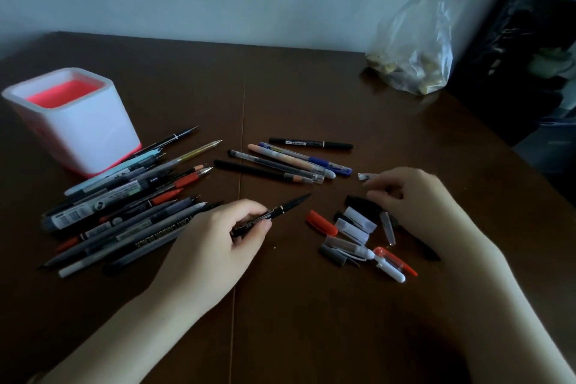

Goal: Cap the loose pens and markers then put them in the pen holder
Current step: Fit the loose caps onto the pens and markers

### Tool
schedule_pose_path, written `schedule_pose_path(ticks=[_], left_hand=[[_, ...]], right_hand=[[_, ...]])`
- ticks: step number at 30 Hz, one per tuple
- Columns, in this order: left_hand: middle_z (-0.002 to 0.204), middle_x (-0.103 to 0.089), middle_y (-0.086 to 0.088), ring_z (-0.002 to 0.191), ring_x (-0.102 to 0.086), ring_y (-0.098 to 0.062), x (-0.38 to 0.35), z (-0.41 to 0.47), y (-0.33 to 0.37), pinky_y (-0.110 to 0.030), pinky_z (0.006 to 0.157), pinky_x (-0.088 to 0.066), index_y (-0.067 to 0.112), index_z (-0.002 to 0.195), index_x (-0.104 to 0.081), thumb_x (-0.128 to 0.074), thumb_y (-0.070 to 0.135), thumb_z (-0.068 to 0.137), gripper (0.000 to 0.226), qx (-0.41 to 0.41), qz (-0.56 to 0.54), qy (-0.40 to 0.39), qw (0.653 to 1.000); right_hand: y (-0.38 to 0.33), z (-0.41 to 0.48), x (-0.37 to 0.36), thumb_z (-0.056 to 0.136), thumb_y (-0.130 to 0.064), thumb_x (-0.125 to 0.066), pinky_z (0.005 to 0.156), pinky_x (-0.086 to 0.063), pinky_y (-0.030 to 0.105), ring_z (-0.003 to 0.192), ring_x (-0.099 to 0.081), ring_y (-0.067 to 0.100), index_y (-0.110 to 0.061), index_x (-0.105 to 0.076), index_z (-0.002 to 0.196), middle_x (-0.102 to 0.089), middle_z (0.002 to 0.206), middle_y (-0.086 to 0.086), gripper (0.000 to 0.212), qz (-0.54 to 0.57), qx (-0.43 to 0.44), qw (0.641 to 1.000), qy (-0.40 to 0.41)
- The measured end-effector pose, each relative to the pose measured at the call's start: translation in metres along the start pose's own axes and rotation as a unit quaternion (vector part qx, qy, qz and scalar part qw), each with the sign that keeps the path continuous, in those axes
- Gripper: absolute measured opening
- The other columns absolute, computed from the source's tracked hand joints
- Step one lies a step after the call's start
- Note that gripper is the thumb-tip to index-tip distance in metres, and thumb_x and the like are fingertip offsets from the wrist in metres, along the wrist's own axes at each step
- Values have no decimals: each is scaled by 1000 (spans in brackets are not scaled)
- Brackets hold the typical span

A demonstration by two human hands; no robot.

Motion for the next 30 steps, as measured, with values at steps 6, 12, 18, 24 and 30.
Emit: schedule_pose_path(ticks=[6,12,18,24,30], left_hand=[[87,-65,17,80,-61,-1,2,1,-2,-15,69,-50,30,101,-66,-58,30,84,18,1,3,6,1000],[87,-66,21,86,-61,0,7,0,4,-18,75,-51,29,98,-69,-53,37,78,26,-23,-25,11,999],[90,-67,19,93,-57,4,7,-1,5,-12,78,-47,28,99,-69,-59,30,83,19,-31,-30,13,999],[92,-67,17,96,-56,4,8,-1,3,-10,79,-47,27,100,-69,-63,24,85,17,-31,-34,16,999],[93,-67,16,91,-59,2,7,-4,17,-11,77,-47,23,106,-68,-53,37,82,31,-85,-18,0,996]], right_hand=[[-12,2,-15,88,-23,-55,79,-36,18,104,-48,11,-25,-59,116,-55,113,-3,28,-45,36,998,-10],[-50,-18,-6,84,-17,-60,71,-45,3,82,-59,-10,-44,-56,91,-63,87,-21,28,215,145,966,-12],[-52,-20,-5,84,-16,-59,72,-51,17,82,-62,0,-46,-57,86,-65,91,-15,30,223,158,962,-10],[-52,-21,-4,84,-13,-59,68,-44,2,82,-59,-7,-44,-57,86,-63,90,-17,31,235,164,958,-16],[-79,-32,-20,83,-15,-60,75,-47,8,86,-57,-2,-45,-56,88,-62,91,-20,31,219,209,951,-70]])
Point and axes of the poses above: each hand's wrist, its own z-axis towards the middle knuckle, its own x-axis out of the back of the hand, y = z × x, the point moved 7 cm from there along z, towards the middle knuckle
